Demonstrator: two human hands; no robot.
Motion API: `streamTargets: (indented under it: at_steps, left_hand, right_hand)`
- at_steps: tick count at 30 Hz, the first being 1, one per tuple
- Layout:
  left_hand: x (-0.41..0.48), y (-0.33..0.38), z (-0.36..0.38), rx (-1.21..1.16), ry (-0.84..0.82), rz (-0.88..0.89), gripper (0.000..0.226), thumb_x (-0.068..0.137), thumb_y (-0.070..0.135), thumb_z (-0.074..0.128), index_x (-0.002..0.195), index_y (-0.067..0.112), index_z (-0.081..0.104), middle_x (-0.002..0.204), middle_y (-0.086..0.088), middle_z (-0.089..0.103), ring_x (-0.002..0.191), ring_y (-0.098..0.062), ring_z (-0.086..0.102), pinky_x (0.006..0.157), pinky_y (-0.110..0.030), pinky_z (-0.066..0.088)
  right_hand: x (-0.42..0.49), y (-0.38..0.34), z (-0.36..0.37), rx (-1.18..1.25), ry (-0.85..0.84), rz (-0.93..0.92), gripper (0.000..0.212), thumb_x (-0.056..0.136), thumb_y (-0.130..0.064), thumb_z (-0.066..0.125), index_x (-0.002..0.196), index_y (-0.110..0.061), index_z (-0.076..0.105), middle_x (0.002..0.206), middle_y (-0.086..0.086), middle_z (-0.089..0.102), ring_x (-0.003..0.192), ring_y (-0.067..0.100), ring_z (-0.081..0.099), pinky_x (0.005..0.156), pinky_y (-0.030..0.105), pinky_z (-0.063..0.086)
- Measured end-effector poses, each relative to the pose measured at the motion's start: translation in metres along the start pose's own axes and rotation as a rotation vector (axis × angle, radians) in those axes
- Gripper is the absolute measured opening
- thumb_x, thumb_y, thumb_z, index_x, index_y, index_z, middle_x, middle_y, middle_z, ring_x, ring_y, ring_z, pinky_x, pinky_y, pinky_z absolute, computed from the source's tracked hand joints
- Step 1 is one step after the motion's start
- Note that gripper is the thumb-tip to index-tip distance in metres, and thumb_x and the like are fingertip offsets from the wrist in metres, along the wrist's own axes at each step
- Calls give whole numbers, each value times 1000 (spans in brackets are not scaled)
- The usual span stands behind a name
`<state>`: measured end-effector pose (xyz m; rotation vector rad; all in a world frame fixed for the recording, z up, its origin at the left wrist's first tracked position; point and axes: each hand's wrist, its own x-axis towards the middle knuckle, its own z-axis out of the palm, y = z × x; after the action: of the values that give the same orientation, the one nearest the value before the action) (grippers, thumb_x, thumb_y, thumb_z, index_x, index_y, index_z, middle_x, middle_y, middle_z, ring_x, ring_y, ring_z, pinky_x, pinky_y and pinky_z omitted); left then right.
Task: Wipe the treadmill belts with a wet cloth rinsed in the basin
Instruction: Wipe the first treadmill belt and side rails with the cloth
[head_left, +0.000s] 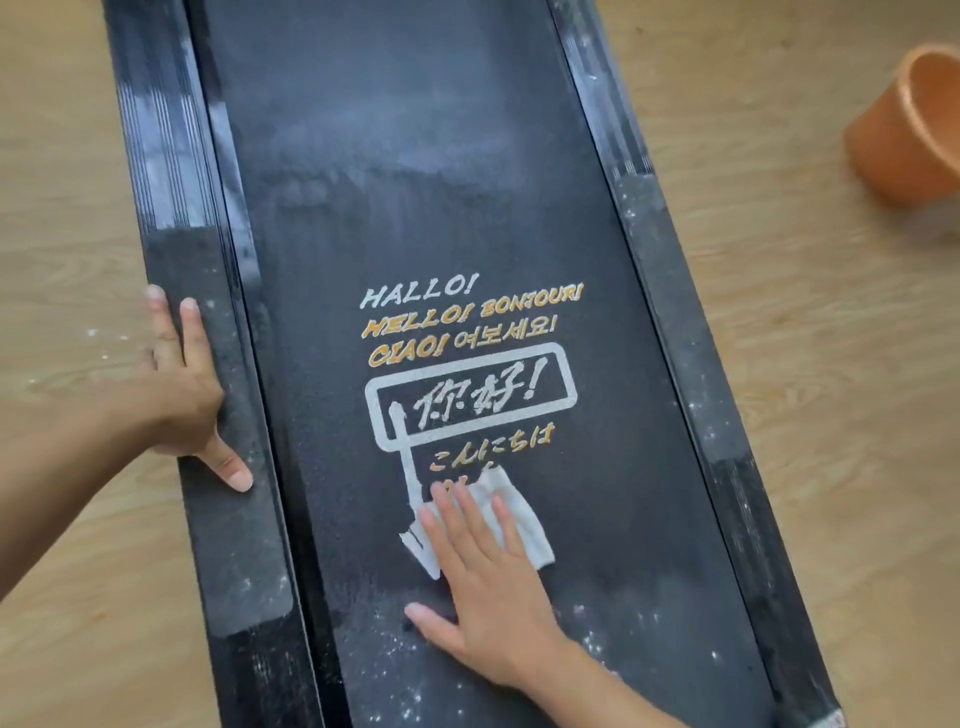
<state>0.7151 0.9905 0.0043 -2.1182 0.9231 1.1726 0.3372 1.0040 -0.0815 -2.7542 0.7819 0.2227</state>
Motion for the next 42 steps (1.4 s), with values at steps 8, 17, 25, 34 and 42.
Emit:
streamTargets:
  at_steps: [8, 17, 25, 34, 42]
  left_hand:
    - [1, -1, 2, -15, 0, -7, 187, 13, 81, 77, 100, 4, -69, 103, -22, -76, 156, -51, -12, 126, -59, 17]
    - [-3, -1, 2, 14, 18, -27, 190, 14, 82, 77, 109, 2, -67, 112, -25, -74, 157, -50, -12, 125, -60, 19]
    - [-5, -1, 2, 44, 48, -31, 190, 23, 86, 78, 115, -3, -63, 119, -31, -68, 156, -52, -9, 126, -58, 17]
    - [0, -3, 1, 50, 35, -27, 191, 28, 87, 79, 119, -5, -61, 123, -34, -67, 156, -53, -9, 126, -58, 16]
    - [2, -6, 0, 44, 16, -8, 193, 13, 85, 76, 114, 2, -66, 114, -26, -75, 158, -47, -10, 122, -66, 24]
  right_hand:
    - [120, 38, -35, 92, 41, 40, 78, 106, -63, 29, 169, -21, 14, 178, -2, 1, 164, 17, -3, 131, 49, -5]
    - [205, 85, -108, 15, 112, 57, 36, 97, -20, 63, 133, -17, 60, 131, 3, 57, 120, 30, 48, 100, 42, 42]
    - [213, 117, -161, 338, -145, 154, 27, 84, -30, 85, 85, -25, 59, 96, -8, 56, 89, 17, 58, 79, 38, 49]
    - [254, 218, -272, 61, 446, 209, 13, 88, -9, 72, 93, -13, 60, 89, 4, 65, 84, 28, 57, 66, 37, 33]
    - [229, 246, -165, -88, 157, 365, 16, 82, -2, 59, 91, -15, 61, 115, 10, 60, 103, 40, 55, 81, 49, 51]
